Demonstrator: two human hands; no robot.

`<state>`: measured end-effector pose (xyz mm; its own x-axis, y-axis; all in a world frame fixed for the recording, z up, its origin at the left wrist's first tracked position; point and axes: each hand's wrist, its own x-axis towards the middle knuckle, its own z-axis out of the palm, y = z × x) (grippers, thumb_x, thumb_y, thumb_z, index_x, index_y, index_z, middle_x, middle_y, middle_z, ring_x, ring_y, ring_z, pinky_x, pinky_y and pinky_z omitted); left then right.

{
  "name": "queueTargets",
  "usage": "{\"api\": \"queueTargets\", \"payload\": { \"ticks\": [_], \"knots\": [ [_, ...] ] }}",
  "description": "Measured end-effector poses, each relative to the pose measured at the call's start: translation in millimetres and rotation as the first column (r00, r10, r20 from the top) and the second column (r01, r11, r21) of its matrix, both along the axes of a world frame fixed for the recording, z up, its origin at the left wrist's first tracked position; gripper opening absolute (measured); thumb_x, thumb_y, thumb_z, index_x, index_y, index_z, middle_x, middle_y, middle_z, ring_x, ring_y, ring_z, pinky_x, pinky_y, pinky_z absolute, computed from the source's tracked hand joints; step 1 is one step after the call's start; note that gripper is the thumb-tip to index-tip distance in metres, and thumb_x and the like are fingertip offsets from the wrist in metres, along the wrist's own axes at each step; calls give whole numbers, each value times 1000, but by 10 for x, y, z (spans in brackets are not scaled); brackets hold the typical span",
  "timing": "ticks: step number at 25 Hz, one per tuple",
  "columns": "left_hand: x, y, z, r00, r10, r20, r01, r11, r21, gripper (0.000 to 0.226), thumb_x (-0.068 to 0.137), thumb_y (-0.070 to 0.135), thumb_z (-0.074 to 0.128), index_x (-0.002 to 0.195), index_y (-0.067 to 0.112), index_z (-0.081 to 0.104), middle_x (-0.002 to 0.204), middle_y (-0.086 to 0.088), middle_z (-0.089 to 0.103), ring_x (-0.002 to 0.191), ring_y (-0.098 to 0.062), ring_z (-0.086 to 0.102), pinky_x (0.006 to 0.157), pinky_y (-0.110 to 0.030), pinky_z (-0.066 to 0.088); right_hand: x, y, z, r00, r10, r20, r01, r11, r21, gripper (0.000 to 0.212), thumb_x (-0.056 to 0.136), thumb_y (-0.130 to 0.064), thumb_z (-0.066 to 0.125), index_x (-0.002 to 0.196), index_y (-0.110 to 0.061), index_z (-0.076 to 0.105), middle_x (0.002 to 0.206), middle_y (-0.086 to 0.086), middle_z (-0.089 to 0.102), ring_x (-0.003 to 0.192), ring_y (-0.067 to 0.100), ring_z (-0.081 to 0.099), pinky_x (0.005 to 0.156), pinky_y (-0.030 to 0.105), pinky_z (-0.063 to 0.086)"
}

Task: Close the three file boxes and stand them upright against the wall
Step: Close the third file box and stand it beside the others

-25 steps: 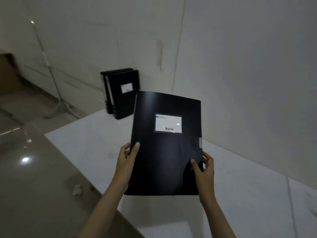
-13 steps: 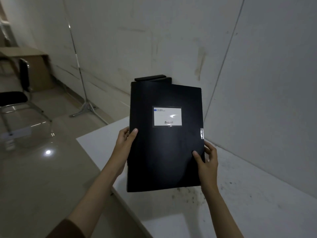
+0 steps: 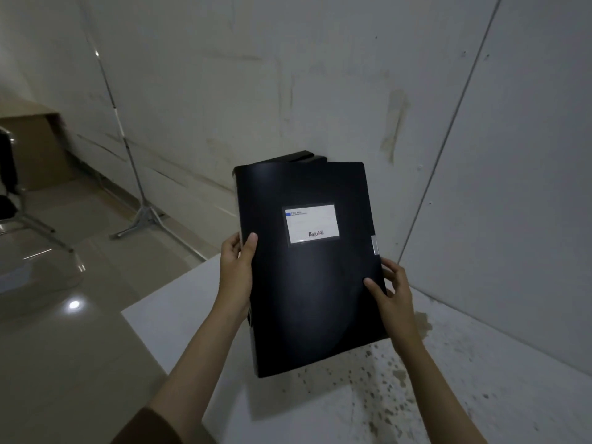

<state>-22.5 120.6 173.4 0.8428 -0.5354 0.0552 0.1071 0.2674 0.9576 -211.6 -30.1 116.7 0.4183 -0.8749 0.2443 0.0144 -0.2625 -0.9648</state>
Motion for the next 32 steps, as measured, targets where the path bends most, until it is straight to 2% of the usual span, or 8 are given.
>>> {"api": "queueTargets", "payload": {
  "ticks": [4, 10, 14, 18, 23, 25, 28, 32],
  "knots": [
    [202, -262, -133, 993, 22, 113, -20, 1000, -16, 31, 90, 29, 52, 119, 24, 41, 116, 7, 55, 102, -8, 57, 72, -13, 47, 321, -204, 59, 990, -32, -137, 30, 999, -15, 41, 90, -20, 57, 127, -24, 41, 122, -4, 49, 118, 24, 53, 90, 29, 45],
    [416, -704, -445, 956, -1, 294, -17, 998, 62, 44, 89, 20, 54, 127, 16, 32, 122, -3, 46, 107, -14, 51, 87, -21, 47, 1058, -171, 508, 987, 20, -157, -43, 989, -143, 63, 87, -26, 61, 139, -31, 27, 144, -4, 34, 129, 12, 38, 94, 17, 40],
    [563, -856, -778, 937, -116, 331, 100, 993, 65, 40, 88, 14, 56, 119, 26, 34, 115, 15, 47, 107, -7, 50, 79, -4, 42, 1694, -69, 729, 962, 128, -242, -193, 943, -270, 88, 78, -37, 69, 136, -57, 6, 156, -13, -6, 141, 3, 4, 108, 24, 20],
    [894, -1003, -962, 922, -211, 324, 197, 977, 75, 44, 88, 9, 56, 118, 29, 31, 121, 6, 47, 115, -5, 48, 91, -19, 43, 2152, -116, 618, 898, 79, -433, -216, 936, -278, 83, 74, -26, 75, 133, -50, 22, 153, -12, -25, 146, 28, -2, 114, 49, 27],
    [1387, -1112, -999, 877, -344, 335, 329, 939, 105, 24, 86, 41, 50, 108, 33, 43, 109, 7, 56, 102, -3, 57, 84, -16, 49, 2446, -274, 405, 919, -57, -390, -111, 912, -394, 59, 75, -13, 74, 124, -21, 42, 158, 2, -7, 131, -7, 13, 86, -9, 25],
    [1607, -1182, -998, 877, -298, 377, 269, 954, 130, 14, 92, 36, 46, 105, 34, 46, 106, 6, 57, 101, -2, 56, 82, -9, 45, 2537, -349, 339, 933, -90, -349, -62, 914, -400, 50, 76, -12, 73, 119, -12, 46, 157, 7, 2, 121, -26, 8, 87, -9, 26],
    [1931, -1424, -943, 918, -103, 383, 65, 992, 110, 22, 95, 16, 43, 116, 15, 46, 119, -9, 51, 108, -19, 51, 88, -15, 40, 2680, -498, 294, 948, -102, -301, -13, 934, -358, 47, 77, -13, 72, 116, -8, 47, 157, 8, 8, 116, -34, 7, 96, 19, 44],
    [2326, -1828, -756, 964, 33, 264, -76, 985, 153, 44, 92, 20, 48, 132, 9, 34, 140, -13, 34, 129, -21, 33, 103, -32, 34, 2911, -665, 300, 942, -120, -312, -17, 914, -404, 45, 76, -11, 73, 113, -7, 48, 156, 10, 9, 119, -21, 13, 86, -10, 23]
  ]
}}
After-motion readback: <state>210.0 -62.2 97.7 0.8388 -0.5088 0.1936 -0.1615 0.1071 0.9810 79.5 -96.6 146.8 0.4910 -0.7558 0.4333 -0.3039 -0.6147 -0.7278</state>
